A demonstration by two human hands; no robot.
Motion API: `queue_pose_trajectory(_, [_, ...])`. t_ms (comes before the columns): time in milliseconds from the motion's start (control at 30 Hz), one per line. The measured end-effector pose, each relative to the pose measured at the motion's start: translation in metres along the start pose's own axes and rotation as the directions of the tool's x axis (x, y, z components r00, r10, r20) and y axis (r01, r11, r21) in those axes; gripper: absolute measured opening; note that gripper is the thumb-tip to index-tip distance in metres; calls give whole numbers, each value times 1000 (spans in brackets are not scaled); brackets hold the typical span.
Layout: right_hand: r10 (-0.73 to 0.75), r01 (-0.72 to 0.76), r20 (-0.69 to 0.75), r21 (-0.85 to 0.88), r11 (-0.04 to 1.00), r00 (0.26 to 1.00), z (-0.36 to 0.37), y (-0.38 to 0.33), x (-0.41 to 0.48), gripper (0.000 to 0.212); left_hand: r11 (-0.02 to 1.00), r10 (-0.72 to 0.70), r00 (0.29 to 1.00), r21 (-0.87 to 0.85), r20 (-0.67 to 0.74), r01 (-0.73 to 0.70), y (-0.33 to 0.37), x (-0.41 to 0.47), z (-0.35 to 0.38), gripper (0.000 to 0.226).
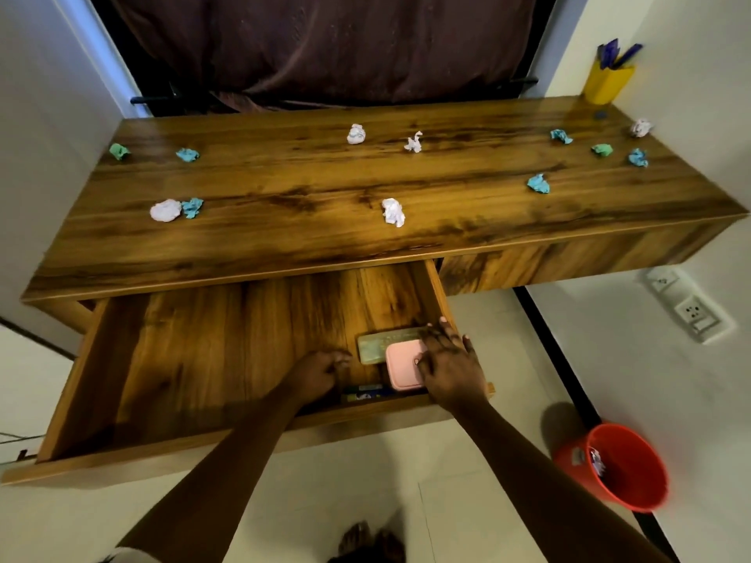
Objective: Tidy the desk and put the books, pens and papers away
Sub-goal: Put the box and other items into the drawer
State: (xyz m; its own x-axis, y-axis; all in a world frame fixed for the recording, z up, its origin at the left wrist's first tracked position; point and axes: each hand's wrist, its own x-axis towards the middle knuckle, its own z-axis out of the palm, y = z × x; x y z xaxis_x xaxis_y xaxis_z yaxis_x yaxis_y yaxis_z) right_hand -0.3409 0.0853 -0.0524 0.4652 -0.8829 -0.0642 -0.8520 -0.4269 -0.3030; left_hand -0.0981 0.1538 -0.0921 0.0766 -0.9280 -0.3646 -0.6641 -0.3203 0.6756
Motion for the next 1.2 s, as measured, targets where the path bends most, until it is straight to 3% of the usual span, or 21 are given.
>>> queue_pose_trajectory(100, [7, -4, -63, 53, 999, 998, 1, 0, -4, 72, 998, 69, 961, 25, -269, -65, 11, -9, -1, 39])
queue_pose_trajectory(200, [31, -18, -80, 160, 987, 996, 3, -3, -7, 58, 991, 125, 879, 19, -461, -131, 35, -26, 0, 32])
queue_pose_trajectory(333, [171, -111, -167, 320, 941, 971, -24, 38, 4, 46, 908, 416, 826, 212, -380, -360, 114, 13, 0, 33])
queue_pose_trajectory(467, [333, -186, -280, 444, 877, 900, -62, 109, 39, 43, 826, 556, 771, 314, -310, -469, 194, 86, 5, 49])
queue_pose_trajectory(633, [384, -183, -326, 507, 842, 864, -121, 224, 103, 39, 824, 548, 783, 352, -295, -444, 264, 199, 43, 50])
queue_pose_trajectory(767, [425, -234, -322, 492, 839, 846, -160, 322, 158, 62, 832, 534, 800, 336, -273, -440, 324, 273, 75, 43])
queue_pose_trajectory(900, [423, -331, -234, 346, 878, 875, -187, 409, 211, 26, 805, 546, 822, 373, -163, -461, 395, 340, 102, 40])
queue_pose_trajectory(967, [428, -364, -224, 277, 889, 876, -198, 447, 235, 24, 801, 534, 835, 394, -133, -450, 431, 373, 112, 39])
queue_pose_trajectory(1100, [445, -389, -250, 242, 889, 860, -212, 501, 271, 32, 835, 389, 909, 475, -152, -278, 475, 435, 125, 45])
queue_pose_trajectory(1200, [472, -379, -278, 329, 865, 837, -229, 526, 305, 35, 870, 242, 941, 483, -235, -103, 488, 475, 124, 47])
